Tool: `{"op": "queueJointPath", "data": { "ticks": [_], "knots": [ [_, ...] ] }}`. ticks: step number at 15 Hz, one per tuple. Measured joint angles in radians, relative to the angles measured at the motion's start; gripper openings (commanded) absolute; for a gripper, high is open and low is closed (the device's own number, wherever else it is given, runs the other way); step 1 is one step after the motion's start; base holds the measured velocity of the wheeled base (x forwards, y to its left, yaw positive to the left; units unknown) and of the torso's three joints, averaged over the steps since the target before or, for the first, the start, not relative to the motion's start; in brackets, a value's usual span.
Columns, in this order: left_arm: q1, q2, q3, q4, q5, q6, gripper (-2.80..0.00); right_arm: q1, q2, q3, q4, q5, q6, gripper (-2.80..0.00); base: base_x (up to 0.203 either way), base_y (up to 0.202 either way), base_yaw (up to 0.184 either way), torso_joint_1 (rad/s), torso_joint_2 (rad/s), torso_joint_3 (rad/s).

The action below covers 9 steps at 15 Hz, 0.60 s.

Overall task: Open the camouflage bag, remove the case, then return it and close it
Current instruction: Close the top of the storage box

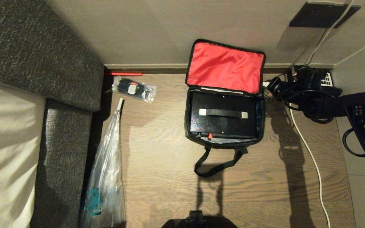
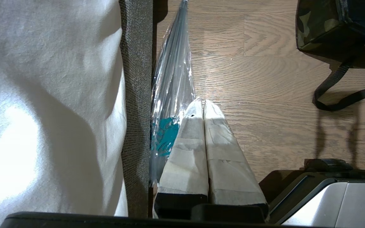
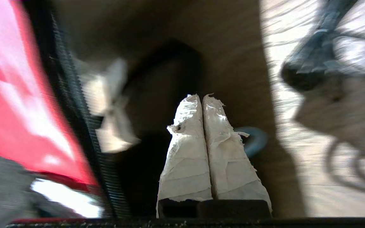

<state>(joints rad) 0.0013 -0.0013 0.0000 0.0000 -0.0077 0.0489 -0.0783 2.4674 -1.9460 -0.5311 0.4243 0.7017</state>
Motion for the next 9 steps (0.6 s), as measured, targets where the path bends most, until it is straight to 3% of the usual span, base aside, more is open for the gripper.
{"op": "queueJointPath", "data": {
  "ticks": [6,9],
  "knots": [
    [0.0,0.0,0.0,0.0,0.0,0.0,-2.8,-0.011,-0.024,0.024,0.117,-0.051,-0.263,-2.8,0.0,0.0,0.0,0.0,0.0,0.0],
    [0.0,0.0,0.0,0.0,0.001,0.0,-2.8,-0.017,-0.03,0.032,0.087,-0.049,-0.284,-2.8,0.0,0.0,0.0,0.0,0.0,0.0]
  ]
}}
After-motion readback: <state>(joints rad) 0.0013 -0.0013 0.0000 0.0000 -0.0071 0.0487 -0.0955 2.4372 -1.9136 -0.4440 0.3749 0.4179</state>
